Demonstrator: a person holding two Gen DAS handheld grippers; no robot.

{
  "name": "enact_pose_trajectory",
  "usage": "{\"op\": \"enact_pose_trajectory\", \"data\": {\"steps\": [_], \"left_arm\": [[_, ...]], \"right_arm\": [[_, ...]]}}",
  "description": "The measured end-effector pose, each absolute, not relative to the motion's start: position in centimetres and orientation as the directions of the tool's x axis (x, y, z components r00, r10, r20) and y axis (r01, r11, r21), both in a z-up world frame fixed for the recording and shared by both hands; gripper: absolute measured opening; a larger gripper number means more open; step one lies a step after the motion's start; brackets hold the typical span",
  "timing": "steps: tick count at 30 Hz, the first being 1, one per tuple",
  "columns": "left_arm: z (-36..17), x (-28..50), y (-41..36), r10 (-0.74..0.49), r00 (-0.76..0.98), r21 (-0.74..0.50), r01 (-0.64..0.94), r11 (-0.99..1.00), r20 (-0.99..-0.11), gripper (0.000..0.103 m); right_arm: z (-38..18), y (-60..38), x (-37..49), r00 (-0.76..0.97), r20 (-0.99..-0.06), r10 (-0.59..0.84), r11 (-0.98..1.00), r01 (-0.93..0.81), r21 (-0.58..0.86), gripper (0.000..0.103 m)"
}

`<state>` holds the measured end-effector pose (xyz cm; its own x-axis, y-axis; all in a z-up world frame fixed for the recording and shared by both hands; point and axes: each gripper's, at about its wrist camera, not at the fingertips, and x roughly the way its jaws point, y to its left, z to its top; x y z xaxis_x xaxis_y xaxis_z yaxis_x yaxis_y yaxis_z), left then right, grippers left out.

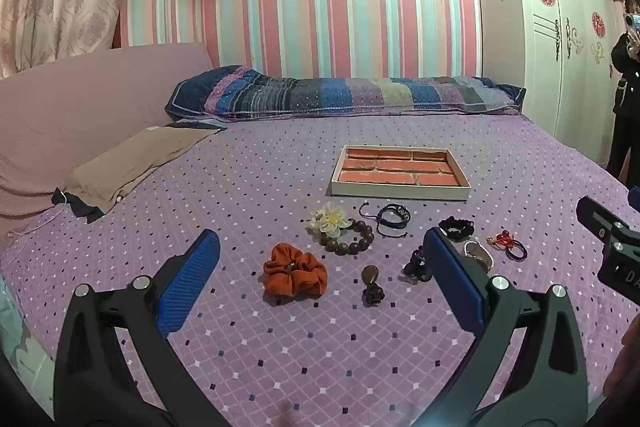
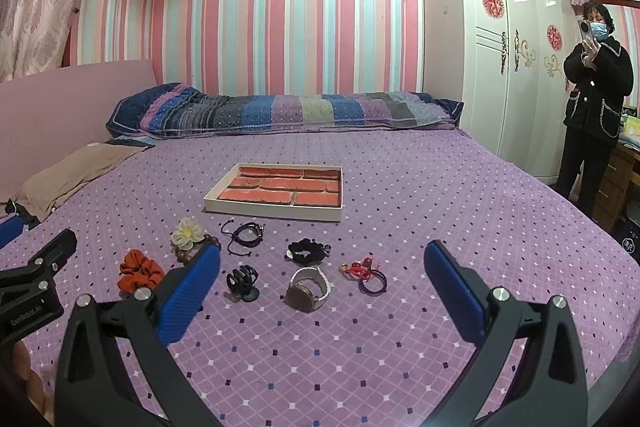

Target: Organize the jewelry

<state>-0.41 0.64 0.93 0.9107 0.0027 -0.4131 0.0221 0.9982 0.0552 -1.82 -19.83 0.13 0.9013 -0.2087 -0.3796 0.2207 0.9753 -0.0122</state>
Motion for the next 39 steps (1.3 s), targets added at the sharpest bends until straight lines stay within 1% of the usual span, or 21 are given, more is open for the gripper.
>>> {"op": "enact_pose_trajectory", "data": {"steps": [13, 39], "left_arm": [[0.82, -0.75, 0.42, 0.001, 0.914, 0.054, 0.023, 0.998, -0.405, 0.1], [0.81, -1.12, 0.34, 0.002, 0.916, 0.055, 0.022, 0.998, -0.4, 0.1]], "right_arm": [[0.31, -20.0, -2.38, 0.908, -0.364, -0.21, 0.975, 0.224, -0.003, 0.102], [0.23, -20.2, -2.5, 0.908, -0.362, -0.213, 0.974, 0.226, -0.006, 0.102]]}}
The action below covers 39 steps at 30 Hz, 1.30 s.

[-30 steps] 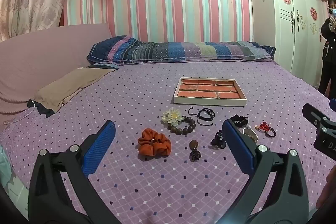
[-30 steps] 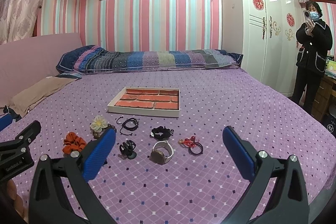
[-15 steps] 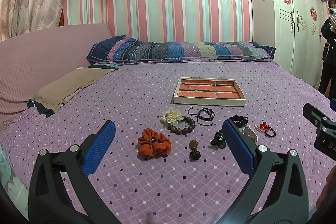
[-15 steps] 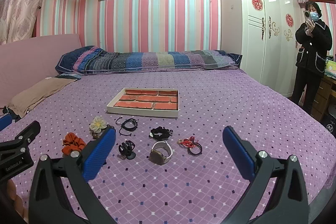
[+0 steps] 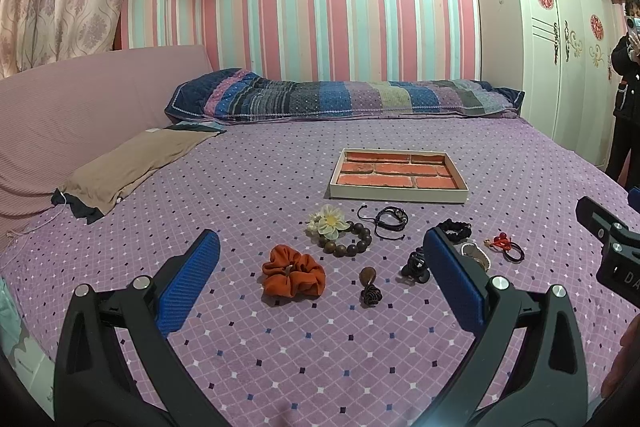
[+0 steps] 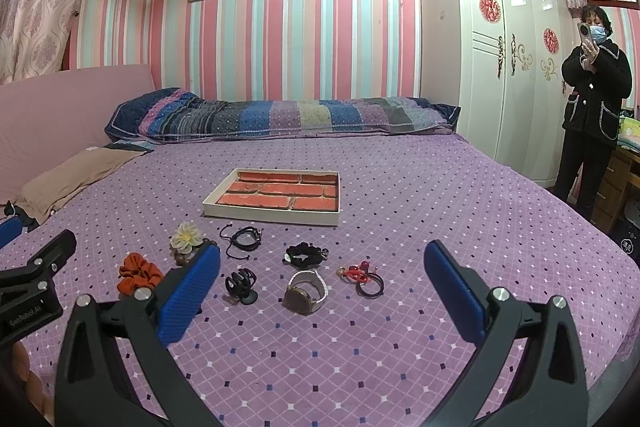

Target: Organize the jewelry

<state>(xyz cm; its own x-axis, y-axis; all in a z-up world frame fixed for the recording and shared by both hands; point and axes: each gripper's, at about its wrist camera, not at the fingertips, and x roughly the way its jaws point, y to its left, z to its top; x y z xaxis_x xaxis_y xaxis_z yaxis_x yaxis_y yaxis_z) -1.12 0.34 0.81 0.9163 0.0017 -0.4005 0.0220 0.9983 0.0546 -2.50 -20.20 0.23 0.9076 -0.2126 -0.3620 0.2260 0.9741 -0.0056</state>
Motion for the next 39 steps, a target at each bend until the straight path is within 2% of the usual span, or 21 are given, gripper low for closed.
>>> {"op": "enact_pose_trajectory", "data": {"steps": [25, 39], "left_arm": [[0.7, -0.9, 0.5, 0.001, 0.913, 0.055, 0.023, 0.998, -0.409, 0.1], [-0.4, 0.1, 0.7, -0.003, 0.896, 0.042, 0.024, 0.999, -0.444, 0.1]], "right_arm": [[0.2, -20.1, -2.2, 0.903, -0.369, -0.219, 0.973, 0.228, -0.021, 0.102], [-1.1, -20.3, -1.5, 0.896, -0.392, -0.207, 0.975, 0.221, -0.008, 0.102]]}}
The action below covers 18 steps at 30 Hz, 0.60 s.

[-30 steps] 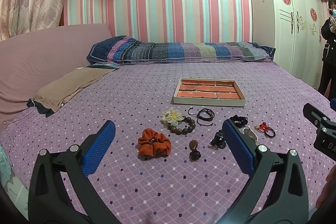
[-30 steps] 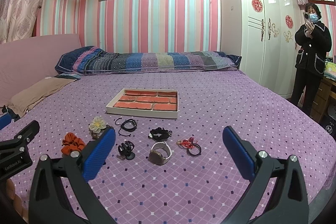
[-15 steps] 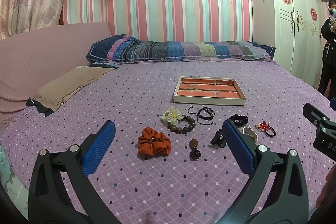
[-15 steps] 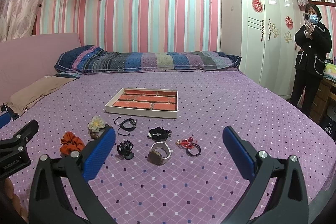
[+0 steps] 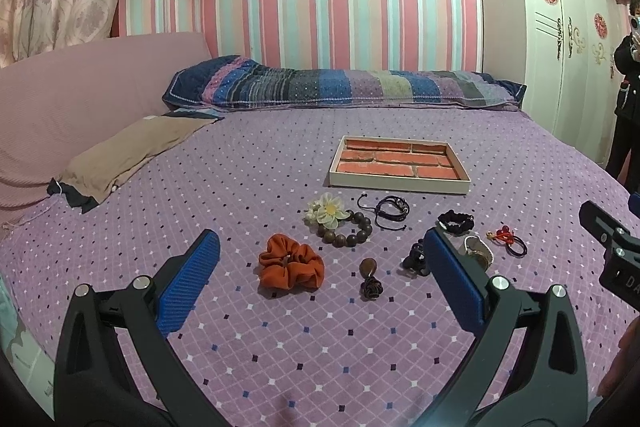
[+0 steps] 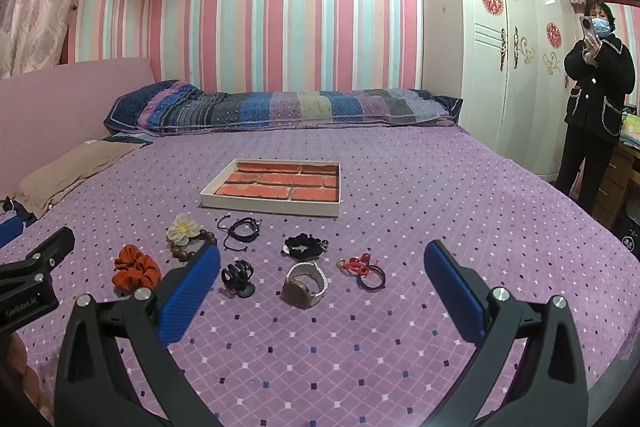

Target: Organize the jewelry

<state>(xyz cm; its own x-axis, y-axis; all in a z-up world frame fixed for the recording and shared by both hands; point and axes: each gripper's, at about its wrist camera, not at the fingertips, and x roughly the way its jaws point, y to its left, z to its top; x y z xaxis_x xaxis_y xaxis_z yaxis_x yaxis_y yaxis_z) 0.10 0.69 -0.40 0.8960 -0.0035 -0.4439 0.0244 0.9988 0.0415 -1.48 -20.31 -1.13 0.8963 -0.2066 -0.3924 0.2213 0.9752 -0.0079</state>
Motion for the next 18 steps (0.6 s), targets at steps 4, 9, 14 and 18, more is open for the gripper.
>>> {"op": "enact_pose_trajectory", "data": {"steps": [4, 9, 14, 18], "left_arm": [[-0.9, 0.6, 0.5, 0.02, 0.891, 0.066, 0.011, 0.998, -0.453, 0.1], [-1.6, 1.1, 0.5, 0.02, 0.889, 0.076, 0.016, 0.997, -0.458, 0.1], [-2.7, 2.4, 0.8, 0.012, 0.873, 0.064, 0.022, 0.998, -0.488, 0.1], [-3.3, 3.3, 1.2, 0.006, 0.87, 0.049, 0.021, 0.999, -0.493, 0.1]], "right_arm": [[-2.0, -20.4, -0.9, 0.894, -0.412, -0.178, 0.98, 0.199, 0.008, 0.102], [-2.7, -19.7, -0.1, 0.885, -0.415, -0.211, 0.976, 0.212, -0.044, 0.102], [-3.2, -19.3, 0.3, 0.898, -0.385, -0.213, 0.977, 0.203, -0.067, 0.102], [-4.2, -18.8, 1.2, 0.886, -0.39, -0.25, 0.968, 0.223, -0.114, 0.102]]}}
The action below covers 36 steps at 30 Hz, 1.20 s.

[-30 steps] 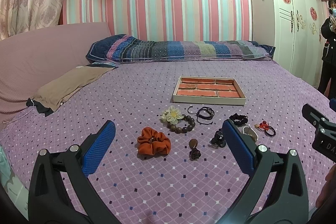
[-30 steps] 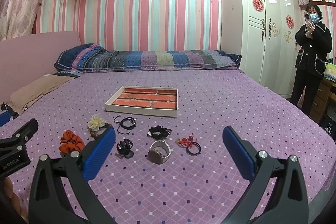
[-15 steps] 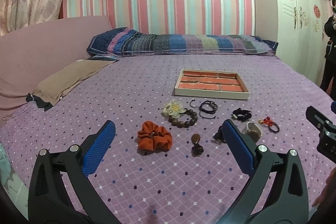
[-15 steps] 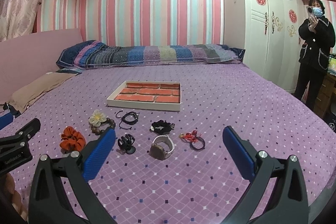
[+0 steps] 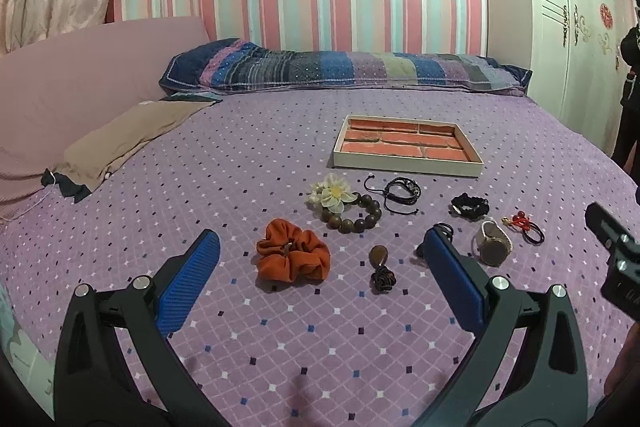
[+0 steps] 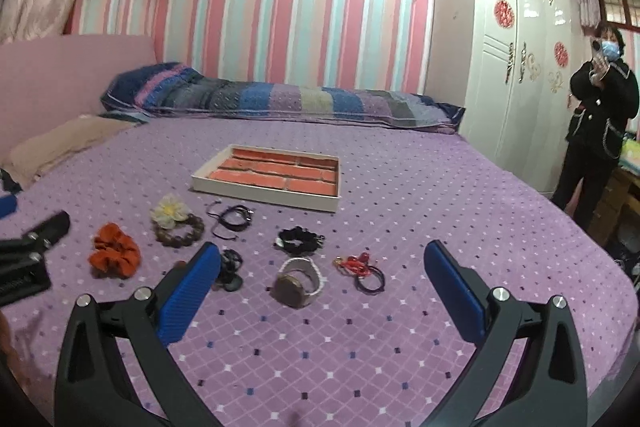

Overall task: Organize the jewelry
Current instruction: 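Grasp the cream flower hair tie with left tool while right tool grasps black scrunchie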

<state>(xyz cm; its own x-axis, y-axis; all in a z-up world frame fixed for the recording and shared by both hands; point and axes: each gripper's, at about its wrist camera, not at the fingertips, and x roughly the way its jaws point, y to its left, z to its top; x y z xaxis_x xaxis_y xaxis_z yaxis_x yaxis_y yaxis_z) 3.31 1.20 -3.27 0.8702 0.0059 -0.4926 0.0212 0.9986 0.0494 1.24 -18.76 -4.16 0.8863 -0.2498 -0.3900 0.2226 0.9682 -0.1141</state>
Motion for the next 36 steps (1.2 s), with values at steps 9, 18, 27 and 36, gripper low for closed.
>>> {"op": "enact_pose_trajectory", "data": {"steps": [9, 18, 27, 36], "left_arm": [[-4.6, 7.2, 1.6, -0.046, 0.845, 0.009, 0.06, 0.998, -0.533, 0.1], [-6.9, 13.0, 1.7, -0.008, 0.816, 0.05, 0.045, 0.998, -0.578, 0.1], [-9.1, 21.6, 1.8, -0.038, 0.775, 0.028, 0.072, 0.997, -0.631, 0.1], [-12.1, 28.1, 1.0, -0.067, 0.707, 0.018, 0.111, 0.994, -0.704, 0.095]], "right_arm": [[-6.0, -19.4, 5.0, 0.867, -0.452, -0.208, 0.978, 0.19, -0.085, 0.102], [-8.1, -20.7, 10.6, 0.848, -0.502, -0.173, 0.983, 0.18, -0.034, 0.102], [-10.2, -22.4, 17.9, 0.81, -0.556, -0.188, 0.978, 0.206, -0.031, 0.1], [-13.3, -23.8, 23.6, 0.723, -0.664, -0.193, 0.975, 0.216, -0.048, 0.086]]}}
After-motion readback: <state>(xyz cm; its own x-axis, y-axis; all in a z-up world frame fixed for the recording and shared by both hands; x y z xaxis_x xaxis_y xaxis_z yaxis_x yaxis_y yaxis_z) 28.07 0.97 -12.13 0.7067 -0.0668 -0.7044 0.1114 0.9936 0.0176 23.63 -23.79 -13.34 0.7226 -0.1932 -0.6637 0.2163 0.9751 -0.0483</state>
